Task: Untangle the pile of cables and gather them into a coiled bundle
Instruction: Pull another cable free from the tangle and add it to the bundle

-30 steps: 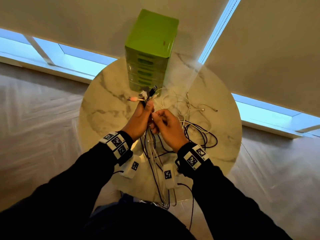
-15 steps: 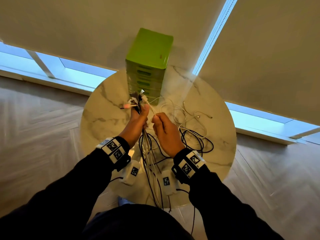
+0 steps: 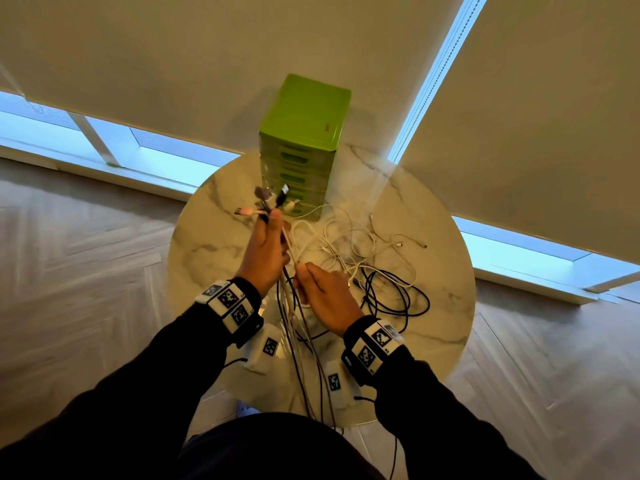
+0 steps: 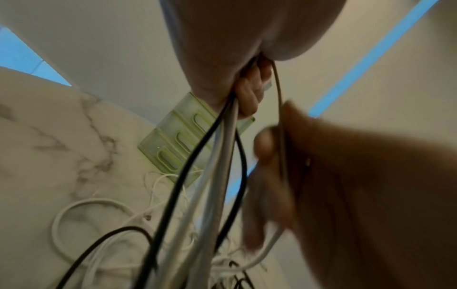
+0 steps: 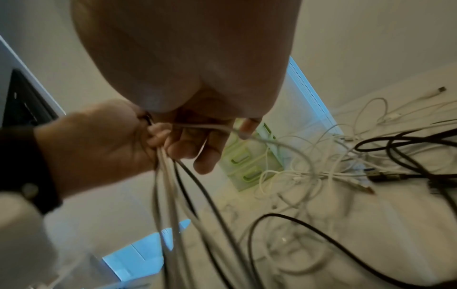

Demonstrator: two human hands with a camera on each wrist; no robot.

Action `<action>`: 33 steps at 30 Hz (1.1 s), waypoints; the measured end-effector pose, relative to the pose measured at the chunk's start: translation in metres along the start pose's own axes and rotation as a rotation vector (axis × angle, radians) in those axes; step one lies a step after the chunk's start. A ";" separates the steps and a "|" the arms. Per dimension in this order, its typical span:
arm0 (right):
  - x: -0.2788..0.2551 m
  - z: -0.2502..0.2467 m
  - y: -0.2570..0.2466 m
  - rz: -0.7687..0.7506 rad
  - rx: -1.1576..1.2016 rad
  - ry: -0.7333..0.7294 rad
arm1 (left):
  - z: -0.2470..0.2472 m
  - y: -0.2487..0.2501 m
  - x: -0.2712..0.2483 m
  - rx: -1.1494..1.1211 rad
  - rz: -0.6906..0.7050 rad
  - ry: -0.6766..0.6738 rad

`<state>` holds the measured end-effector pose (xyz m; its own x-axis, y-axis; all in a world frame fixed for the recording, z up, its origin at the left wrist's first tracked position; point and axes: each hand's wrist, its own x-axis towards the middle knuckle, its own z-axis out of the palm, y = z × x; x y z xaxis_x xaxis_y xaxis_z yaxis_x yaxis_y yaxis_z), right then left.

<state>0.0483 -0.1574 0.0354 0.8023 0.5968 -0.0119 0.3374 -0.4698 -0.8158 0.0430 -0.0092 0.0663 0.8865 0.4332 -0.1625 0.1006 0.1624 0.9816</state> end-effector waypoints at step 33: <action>0.041 -0.017 -0.022 -0.044 0.102 -0.175 | -0.017 0.041 0.009 0.011 0.026 -0.088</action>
<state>0.0817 -0.1335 0.0626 0.6868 0.7237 -0.0679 0.3116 -0.3776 -0.8720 0.0474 0.0169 0.1033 0.9249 0.3579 -0.1281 0.0815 0.1424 0.9864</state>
